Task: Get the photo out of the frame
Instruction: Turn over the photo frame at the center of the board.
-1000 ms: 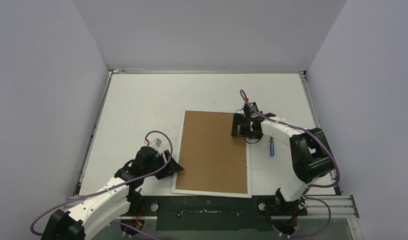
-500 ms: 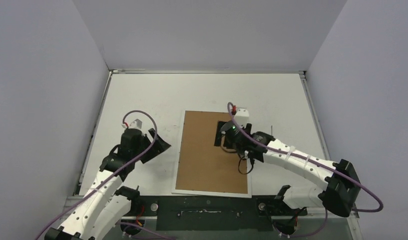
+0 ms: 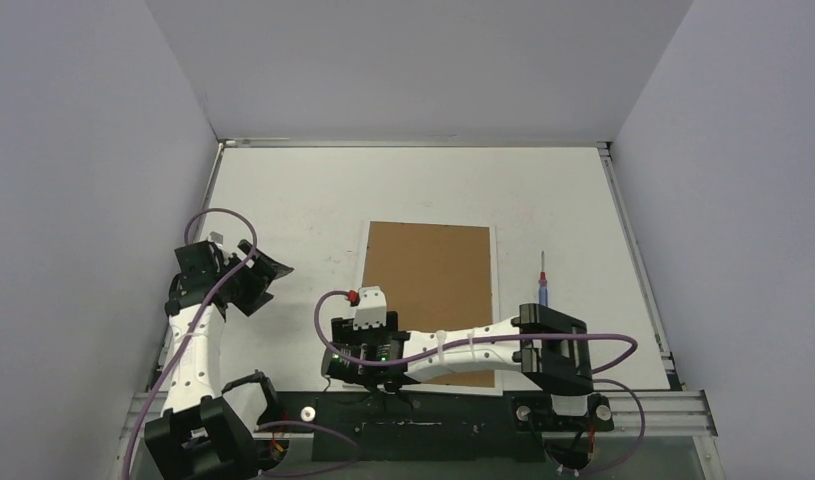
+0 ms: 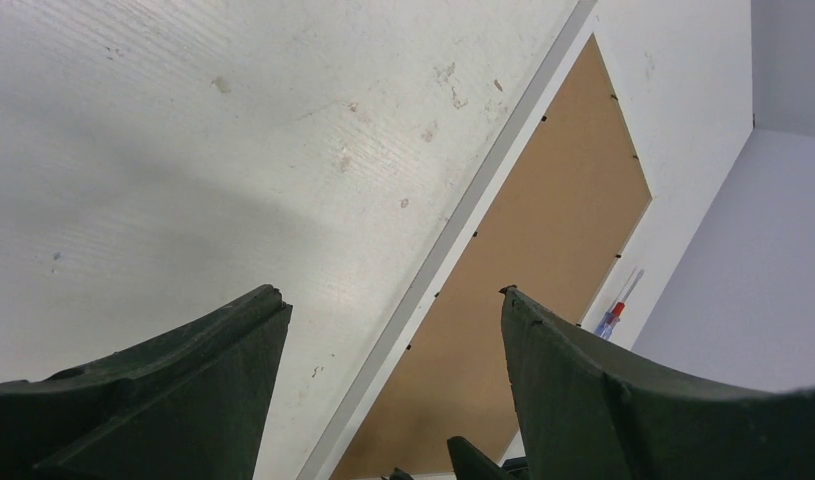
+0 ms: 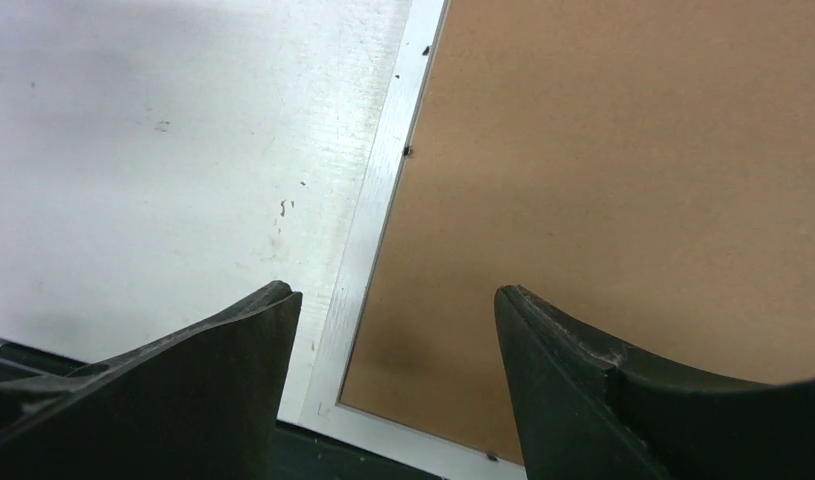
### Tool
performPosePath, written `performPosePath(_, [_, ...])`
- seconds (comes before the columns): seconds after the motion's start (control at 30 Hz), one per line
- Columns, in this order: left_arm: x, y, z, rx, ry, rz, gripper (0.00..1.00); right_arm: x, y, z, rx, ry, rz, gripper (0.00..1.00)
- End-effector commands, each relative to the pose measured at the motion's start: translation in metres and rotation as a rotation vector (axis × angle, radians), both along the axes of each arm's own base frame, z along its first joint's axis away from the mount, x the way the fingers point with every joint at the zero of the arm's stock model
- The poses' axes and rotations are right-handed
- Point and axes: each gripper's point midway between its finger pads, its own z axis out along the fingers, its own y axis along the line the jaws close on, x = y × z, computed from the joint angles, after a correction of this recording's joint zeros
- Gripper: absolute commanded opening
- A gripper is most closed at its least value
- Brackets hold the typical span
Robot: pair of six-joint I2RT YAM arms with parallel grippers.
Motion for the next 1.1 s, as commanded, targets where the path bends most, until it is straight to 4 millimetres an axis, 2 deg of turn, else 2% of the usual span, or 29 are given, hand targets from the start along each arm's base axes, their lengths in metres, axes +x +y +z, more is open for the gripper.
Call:
performPosePath(0.0, [0.004,0.003,0.019,-0.009,-0.057,-0.030,0.76,0.005,0.018,0.003,0.059,0.002,-0.050,0.71])
performPosePath(0.2, [0.003,0.015,0.021,0.022,-0.064,0.031,0.76,0.001,0.038,-0.013,0.038,0.039,-0.026,0.64])
performPosePath(0.33, [0.003,0.020,0.021,0.039,-0.066,0.057,0.76,0.001,0.042,-0.023,-0.001,0.045,-0.033,0.57])
performPosePath(0.43, [0.002,0.022,0.021,0.051,-0.066,0.070,0.76,0.003,0.037,-0.028,-0.041,0.038,-0.058,0.51])
performPosePath(0.7, [-0.001,0.029,0.021,0.082,-0.056,0.105,0.76,0.004,0.044,-0.045,-0.098,0.053,-0.059,0.47])
performPosePath(0.9, [-0.001,0.031,0.020,0.085,-0.051,0.116,0.76,0.007,0.040,-0.058,-0.168,0.048,-0.068,0.40])
performPosePath(1.07, [-0.001,0.032,0.018,0.084,-0.043,0.120,0.76,0.009,0.037,-0.068,-0.230,0.041,-0.075,0.38])
